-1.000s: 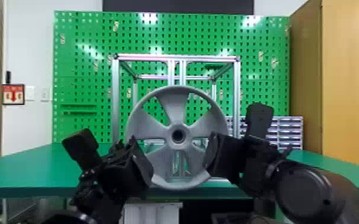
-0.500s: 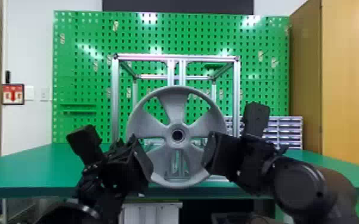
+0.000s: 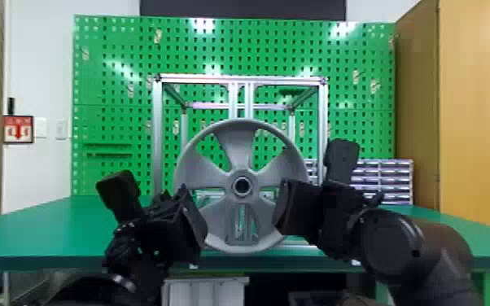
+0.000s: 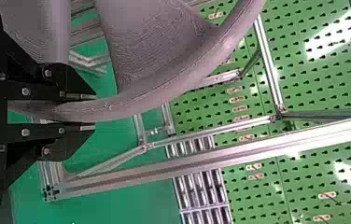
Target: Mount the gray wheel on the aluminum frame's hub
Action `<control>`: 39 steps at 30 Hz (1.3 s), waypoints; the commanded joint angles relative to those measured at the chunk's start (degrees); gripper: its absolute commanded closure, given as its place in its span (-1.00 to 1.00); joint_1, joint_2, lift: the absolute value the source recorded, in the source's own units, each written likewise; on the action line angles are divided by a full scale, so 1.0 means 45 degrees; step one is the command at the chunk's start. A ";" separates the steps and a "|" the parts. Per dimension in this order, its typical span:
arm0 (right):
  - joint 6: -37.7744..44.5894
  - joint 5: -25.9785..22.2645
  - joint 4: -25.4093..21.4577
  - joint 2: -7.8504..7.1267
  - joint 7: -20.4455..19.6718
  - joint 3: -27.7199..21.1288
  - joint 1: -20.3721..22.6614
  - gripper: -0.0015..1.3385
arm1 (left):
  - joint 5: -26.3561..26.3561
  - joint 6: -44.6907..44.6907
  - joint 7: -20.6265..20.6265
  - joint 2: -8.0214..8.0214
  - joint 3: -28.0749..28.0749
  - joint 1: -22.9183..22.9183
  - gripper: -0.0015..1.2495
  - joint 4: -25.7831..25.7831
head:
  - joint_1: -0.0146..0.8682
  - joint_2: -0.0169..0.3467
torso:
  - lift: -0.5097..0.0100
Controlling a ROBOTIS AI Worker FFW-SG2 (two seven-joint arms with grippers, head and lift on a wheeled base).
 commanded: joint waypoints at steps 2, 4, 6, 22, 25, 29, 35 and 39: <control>-0.0194 0.0245 0.0292 0.0011 -0.0019 0.0099 -0.0072 0.56 | -0.0114 -0.0011 0.1398 -0.0031 0.0104 -0.0130 0.32 0.0245 | -0.98 -0.87 | -0.96; -0.0213 0.0284 0.0312 0.0011 -0.0019 0.0118 -0.0072 0.56 | -0.0153 -0.0011 0.1398 -0.0031 0.0123 -0.0150 0.32 0.0265 | -0.98 -0.87 | -0.96; -0.0233 0.0304 0.0312 0.0011 -0.0019 0.0118 -0.0072 0.56 | -0.0173 -0.0011 0.1398 -0.0050 0.0143 -0.0150 0.32 0.0284 | -0.98 -0.87 | -0.96; -0.0291 0.0401 0.0292 0.0011 -0.0019 0.0118 -0.0014 0.56 | -0.0095 -0.0051 0.1398 -0.0070 0.0104 -0.0072 0.32 0.0245 | -0.98 -0.87 | -0.96; -0.0311 0.0441 0.0292 0.0011 -0.0019 0.0118 0.0006 0.56 | -0.0075 -0.0051 0.1398 -0.0070 0.0065 -0.0072 0.31 0.0226 | -0.98 -0.87 | -0.96; -0.0370 0.0441 0.0292 0.0011 -0.0019 0.0118 0.0025 0.44 | -0.0056 -0.0070 0.1398 -0.0050 0.0025 -0.0072 0.26 0.0206 | -0.98 -0.87 | -0.96; -0.0487 0.0441 0.0292 0.0011 -0.0019 0.0118 0.0084 0.11 | 0.0042 -0.0051 0.1398 -0.0070 0.0025 -0.0052 0.10 0.0206 | -0.98 -0.87 | -0.96; -0.0565 0.0441 0.0292 0.0011 -0.0019 0.0118 0.0103 -0.04 | 0.0081 -0.0051 0.1398 -0.0050 0.0006 -0.0033 -0.08 0.0206 | -0.98 -0.87 | -0.96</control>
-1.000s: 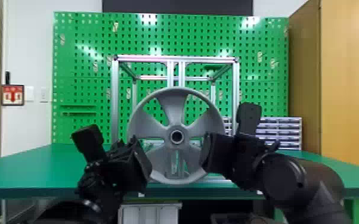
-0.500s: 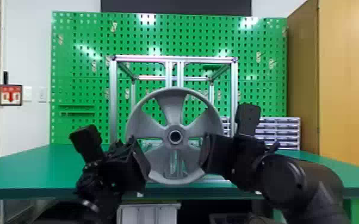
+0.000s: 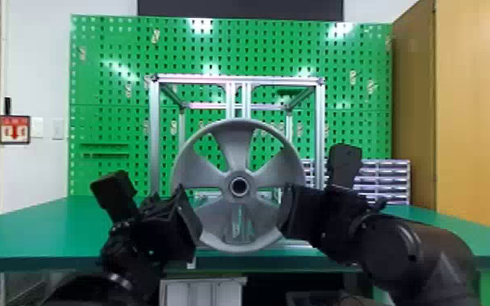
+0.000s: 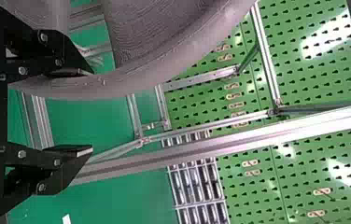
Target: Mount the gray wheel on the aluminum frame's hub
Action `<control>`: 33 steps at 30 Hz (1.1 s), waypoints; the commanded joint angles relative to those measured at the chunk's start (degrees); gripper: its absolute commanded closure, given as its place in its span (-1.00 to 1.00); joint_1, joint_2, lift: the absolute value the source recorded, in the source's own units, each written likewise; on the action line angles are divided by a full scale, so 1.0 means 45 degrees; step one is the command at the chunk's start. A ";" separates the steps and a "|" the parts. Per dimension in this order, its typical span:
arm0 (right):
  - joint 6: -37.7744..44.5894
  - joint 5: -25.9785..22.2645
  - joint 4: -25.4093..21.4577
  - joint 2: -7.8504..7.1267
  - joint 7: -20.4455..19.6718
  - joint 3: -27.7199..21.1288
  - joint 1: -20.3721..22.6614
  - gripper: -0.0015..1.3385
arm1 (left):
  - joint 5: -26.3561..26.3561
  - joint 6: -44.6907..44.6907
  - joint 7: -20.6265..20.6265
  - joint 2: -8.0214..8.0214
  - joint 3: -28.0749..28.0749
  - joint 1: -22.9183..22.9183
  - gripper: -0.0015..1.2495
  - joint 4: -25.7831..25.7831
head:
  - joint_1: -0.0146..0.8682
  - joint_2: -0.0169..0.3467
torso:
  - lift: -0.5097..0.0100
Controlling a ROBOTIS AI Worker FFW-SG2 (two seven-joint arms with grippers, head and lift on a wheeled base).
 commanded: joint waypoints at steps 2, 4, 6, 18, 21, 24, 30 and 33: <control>-0.0112 -0.0013 -0.0001 0.0020 -0.0800 0.0007 0.0024 -0.09 | 0.0085 0.0018 0.1402 0.0005 -0.0060 0.0020 -0.16 0.0001 | -0.98 -0.87 | -0.96; -0.0131 -0.0013 -0.0001 0.0020 -0.0800 0.0007 0.0044 -0.18 | 0.0124 0.0018 0.1402 0.0005 -0.0079 0.0001 -0.24 0.0001 | -0.98 -0.87 | -0.96; -0.0151 -0.0013 -0.0001 0.0020 -0.0760 0.0007 0.0044 -0.24 | 0.0143 0.0018 0.1402 0.0005 -0.0119 0.0001 -0.30 -0.0018 | -0.98 -0.87 | -0.96; -0.0346 0.0123 -0.0001 0.0020 -0.0448 -0.0013 0.0122 -0.90 | 0.0221 0.0097 0.1382 0.0025 -0.0275 -0.0019 -0.86 -0.0057 | -0.98 -0.87 | -0.96; -0.0385 0.0162 -0.0001 0.0020 -0.0409 0.0007 0.0122 -0.93 | 0.0221 0.0116 0.1323 0.0005 -0.0294 -0.0019 -0.90 -0.0057 | -0.98 -0.87 | -0.96; -0.0405 0.0162 -0.0001 0.0020 -0.0389 0.0007 0.0141 -0.98 | 0.0221 0.0116 0.1284 0.0025 -0.0294 -0.0019 -0.90 -0.0057 | -0.98 -0.87 | -0.96; -0.0502 0.0201 -0.0001 0.0020 -0.0311 0.0007 0.0161 -1.00 | 0.0358 0.0214 0.1070 0.0025 -0.0275 -0.0038 -0.92 -0.0057 | -0.98 -0.87 | -0.96; -0.0620 0.0221 -0.0001 0.0020 -0.0253 0.0007 0.0180 -1.00 | 0.0436 0.0292 0.0777 0.0005 -0.0255 -0.0058 -0.93 -0.0057 | -0.98 -0.87 | -0.96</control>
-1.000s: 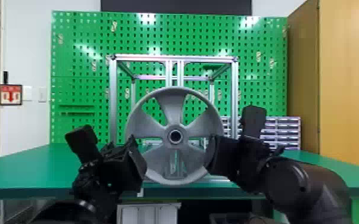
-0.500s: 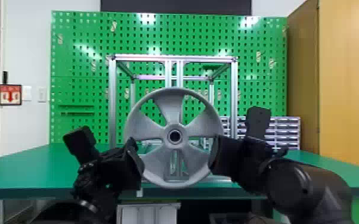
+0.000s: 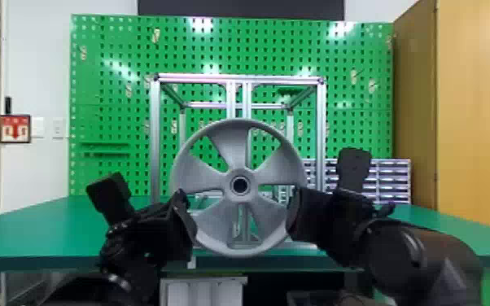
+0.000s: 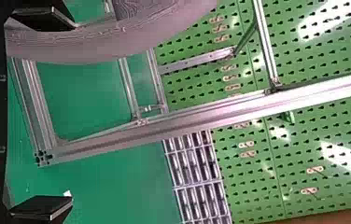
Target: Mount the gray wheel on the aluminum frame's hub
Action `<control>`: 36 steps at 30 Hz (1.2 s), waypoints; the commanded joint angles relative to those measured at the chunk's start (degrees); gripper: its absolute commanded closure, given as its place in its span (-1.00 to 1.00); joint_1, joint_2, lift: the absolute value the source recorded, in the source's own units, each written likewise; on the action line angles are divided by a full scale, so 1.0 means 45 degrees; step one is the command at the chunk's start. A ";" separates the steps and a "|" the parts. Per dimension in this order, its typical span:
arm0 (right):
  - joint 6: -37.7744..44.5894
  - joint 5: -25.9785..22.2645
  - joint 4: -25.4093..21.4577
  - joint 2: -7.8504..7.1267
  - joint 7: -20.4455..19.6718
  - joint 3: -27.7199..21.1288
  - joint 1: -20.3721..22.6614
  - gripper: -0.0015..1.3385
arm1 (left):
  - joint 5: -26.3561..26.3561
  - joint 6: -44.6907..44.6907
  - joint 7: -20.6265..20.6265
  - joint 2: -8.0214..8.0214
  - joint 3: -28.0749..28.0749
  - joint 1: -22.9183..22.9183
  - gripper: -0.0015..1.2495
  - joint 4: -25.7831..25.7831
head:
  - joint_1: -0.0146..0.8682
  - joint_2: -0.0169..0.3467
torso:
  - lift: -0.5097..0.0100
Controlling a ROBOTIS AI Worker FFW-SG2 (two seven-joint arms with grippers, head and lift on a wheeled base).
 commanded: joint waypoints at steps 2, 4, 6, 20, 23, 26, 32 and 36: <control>-0.0178 0.0017 0.0000 0.0012 0.0097 0.0020 0.0040 -1.00 | 0.0133 0.0065 -0.0385 -0.0014 0.0004 -0.0029 -0.93 -0.0021 | -0.98 -0.87 | -0.96; -0.0178 0.0017 0.0000 0.0012 0.0117 0.0079 0.0040 -1.00 | 0.0192 0.0104 -0.0385 0.0005 -0.0055 -0.0029 -0.93 -0.0099 | -0.98 -0.87 | -0.96; -0.0178 0.0017 0.0000 0.0012 0.0136 0.0157 0.0040 -1.00 | 0.0133 0.0260 -0.0385 0.0005 -0.0075 0.0010 -0.93 -0.0294 | -0.98 -0.87 | -0.96; -0.0178 0.0017 -0.0723 0.0012 0.0234 0.0137 0.0372 -1.00 | -0.0394 0.0670 -0.0249 0.0044 0.0004 0.0421 -0.93 -0.1193 | -0.98 -0.87 | -0.96; 0.0037 0.0154 -0.1465 0.0012 0.0195 0.0079 0.0724 -1.00 | -0.0726 0.0768 -0.0171 0.0161 0.0101 0.0772 -0.93 -0.1681 | -0.98 -0.87 | -0.96; 0.0174 0.0134 -0.2266 0.0012 0.0195 -0.0078 0.1192 -1.00 | -0.1058 0.0885 -0.0014 0.0318 0.0277 0.1241 -0.93 -0.2365 | -0.98 -0.87 | -0.96; 0.0311 0.0017 -0.3868 -0.0078 0.0195 -0.0253 0.2345 -1.00 | -0.1625 0.1178 0.0142 0.0689 0.0648 0.2315 -0.92 -0.3907 | -0.98 -0.87 | -0.96; 0.0311 0.0076 -0.4668 -0.0195 0.0195 -0.0312 0.3106 -1.00 | -0.1703 0.1393 0.0240 0.0943 0.0863 0.2999 -0.90 -0.4708 | -0.98 -0.87 | -0.96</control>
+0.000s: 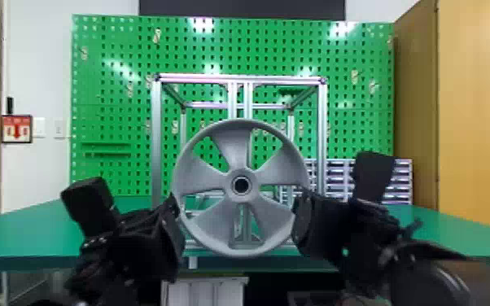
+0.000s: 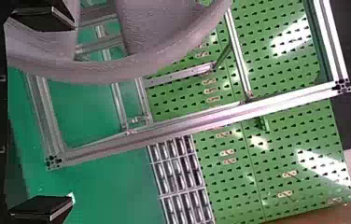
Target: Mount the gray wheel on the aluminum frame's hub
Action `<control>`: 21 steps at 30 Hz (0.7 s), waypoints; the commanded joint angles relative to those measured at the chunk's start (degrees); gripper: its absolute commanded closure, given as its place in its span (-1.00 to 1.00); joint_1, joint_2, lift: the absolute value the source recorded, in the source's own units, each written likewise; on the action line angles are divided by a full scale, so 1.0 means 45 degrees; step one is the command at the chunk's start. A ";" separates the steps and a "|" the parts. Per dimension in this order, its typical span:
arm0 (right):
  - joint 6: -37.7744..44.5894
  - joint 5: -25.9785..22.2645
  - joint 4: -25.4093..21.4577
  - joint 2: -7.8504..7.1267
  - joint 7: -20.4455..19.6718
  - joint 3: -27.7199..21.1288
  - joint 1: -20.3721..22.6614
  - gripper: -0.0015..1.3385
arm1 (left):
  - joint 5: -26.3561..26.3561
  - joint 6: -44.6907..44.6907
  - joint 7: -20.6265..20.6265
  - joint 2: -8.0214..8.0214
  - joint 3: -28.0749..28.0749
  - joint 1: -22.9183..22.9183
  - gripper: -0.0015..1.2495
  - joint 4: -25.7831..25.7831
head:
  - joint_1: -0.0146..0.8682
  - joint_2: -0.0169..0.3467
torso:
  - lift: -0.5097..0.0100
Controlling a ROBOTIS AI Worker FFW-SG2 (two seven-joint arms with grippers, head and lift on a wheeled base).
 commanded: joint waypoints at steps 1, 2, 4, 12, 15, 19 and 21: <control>0.0009 0.0047 -0.1025 -0.0147 -0.0020 -0.0096 0.0965 -1.00 | -0.0159 0.0202 0.0051 0.0316 0.0203 0.0836 -0.90 -0.0959 | -0.98 -0.87 | -0.96; 0.0009 0.0066 -0.1181 -0.0186 -0.0020 -0.0096 0.1141 -1.00 | -0.0217 0.0261 0.0090 0.0355 0.0223 0.0953 -0.89 -0.1096 | -0.98 -0.87 | -0.96; -0.0069 0.0066 -0.1494 -0.0226 0.0019 -0.0096 0.1512 -1.00 | -0.0237 0.0397 0.0090 0.0453 0.0320 0.1246 -0.89 -0.1428 | -0.98 -0.87 | -0.96; -0.0244 0.0691 -0.2744 -0.0440 0.0039 -0.0076 0.2840 -1.00 | -0.0432 0.0651 0.0109 0.0785 0.0731 0.2418 -0.85 -0.2444 | -0.98 -0.87 | -0.96; -0.0557 0.0828 -0.3076 -0.0577 0.0058 -0.0115 0.3407 -1.00 | -0.0569 0.0730 0.0109 0.1019 0.0809 0.2789 -0.84 -0.2639 | -0.98 -0.87 | -0.96; -0.0928 0.1004 -0.3290 -0.0694 0.0429 -0.0369 0.4129 -1.00 | -0.1037 0.0866 0.0109 0.1215 0.0906 0.3238 -0.81 -0.2912 | -0.98 -0.87 | -0.96; -0.0928 0.0965 -0.3369 -0.0733 0.0683 -0.0584 0.4462 -0.99 | -0.1174 0.0866 0.0090 0.1273 0.0945 0.3453 -0.80 -0.3029 | -0.98 -0.87 | -0.96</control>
